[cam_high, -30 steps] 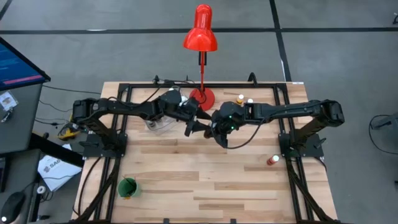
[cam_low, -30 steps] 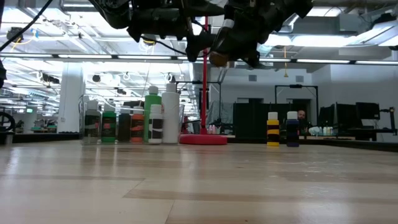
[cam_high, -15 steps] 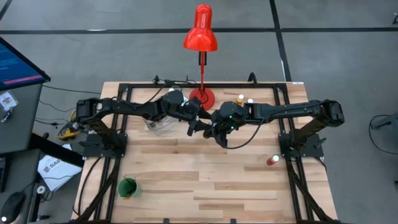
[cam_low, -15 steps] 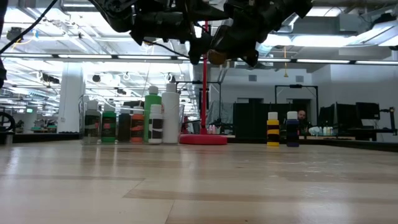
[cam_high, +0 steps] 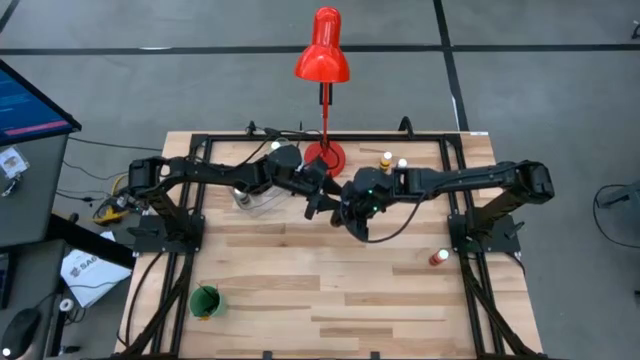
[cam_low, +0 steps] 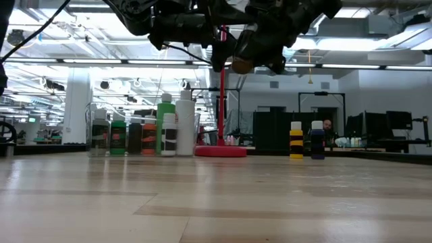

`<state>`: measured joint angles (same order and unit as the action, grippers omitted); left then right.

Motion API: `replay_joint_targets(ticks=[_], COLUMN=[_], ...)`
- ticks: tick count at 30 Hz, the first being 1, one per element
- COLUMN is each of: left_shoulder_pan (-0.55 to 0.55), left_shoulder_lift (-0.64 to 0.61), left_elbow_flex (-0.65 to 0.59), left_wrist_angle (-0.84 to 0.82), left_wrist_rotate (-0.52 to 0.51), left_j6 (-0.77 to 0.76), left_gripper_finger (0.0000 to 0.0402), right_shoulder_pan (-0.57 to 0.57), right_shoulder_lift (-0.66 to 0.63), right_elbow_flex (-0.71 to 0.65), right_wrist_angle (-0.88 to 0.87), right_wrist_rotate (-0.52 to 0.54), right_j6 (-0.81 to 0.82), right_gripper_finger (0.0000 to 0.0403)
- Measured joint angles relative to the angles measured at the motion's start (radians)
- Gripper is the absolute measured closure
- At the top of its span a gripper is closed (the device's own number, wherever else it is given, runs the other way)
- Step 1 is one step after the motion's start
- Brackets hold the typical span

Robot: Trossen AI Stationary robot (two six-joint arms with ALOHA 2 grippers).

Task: Pick & Place Paint Supplies
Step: Put the brown paint bottle into the transparent bin

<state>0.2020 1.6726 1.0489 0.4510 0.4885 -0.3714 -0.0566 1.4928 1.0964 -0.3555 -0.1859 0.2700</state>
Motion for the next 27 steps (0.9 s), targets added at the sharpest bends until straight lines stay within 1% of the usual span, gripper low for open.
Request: replay_joint_targets(ticks=[4,10,14,17,22,25,27], left_shoulder_pan=[-0.001,-0.002,-0.001,-0.001,-0.001,0.012,0.024], left_shoulder_lift=[0.000,-0.001,-0.002,-0.002,-0.024,-0.072,-0.111], left_elbow_flex=[0.000,0.000,0.000,0.000,0.000,0.000,0.000], left_wrist_angle=[-0.002,0.001,0.001,-0.001,-0.015,-0.062,-0.127], left_wrist_rotate=[0.010,0.043,0.043,0.043,0.037,0.034,0.016], left_j6=[-0.005,-0.007,-0.016,-0.030,-0.025,0.001,0.032], left_gripper_finger=[0.0208,0.0276,0.0303,0.0305,0.0306,0.0307,0.0307], right_shoulder_pan=[0.011,0.011,0.010,0.011,0.010,0.007,0.001], right_shoulder_lift=[0.001,0.001,0.001,0.001,-0.007,-0.010,-0.031], right_elbow_flex=[0.000,0.000,0.000,0.001,0.004,0.004,0.003], right_wrist_angle=[0.000,0.000,-0.004,-0.004,-0.008,-0.007,-0.042], right_wrist_rotate=[0.000,0.001,0.000,0.000,0.002,0.004,0.007], right_j6=[-0.005,-0.011,-0.011,0.000,-0.004,0.010,0.015], right_gripper_finger=[0.0316,0.0315,0.0308,0.0280,0.0200,0.0162,0.0151])
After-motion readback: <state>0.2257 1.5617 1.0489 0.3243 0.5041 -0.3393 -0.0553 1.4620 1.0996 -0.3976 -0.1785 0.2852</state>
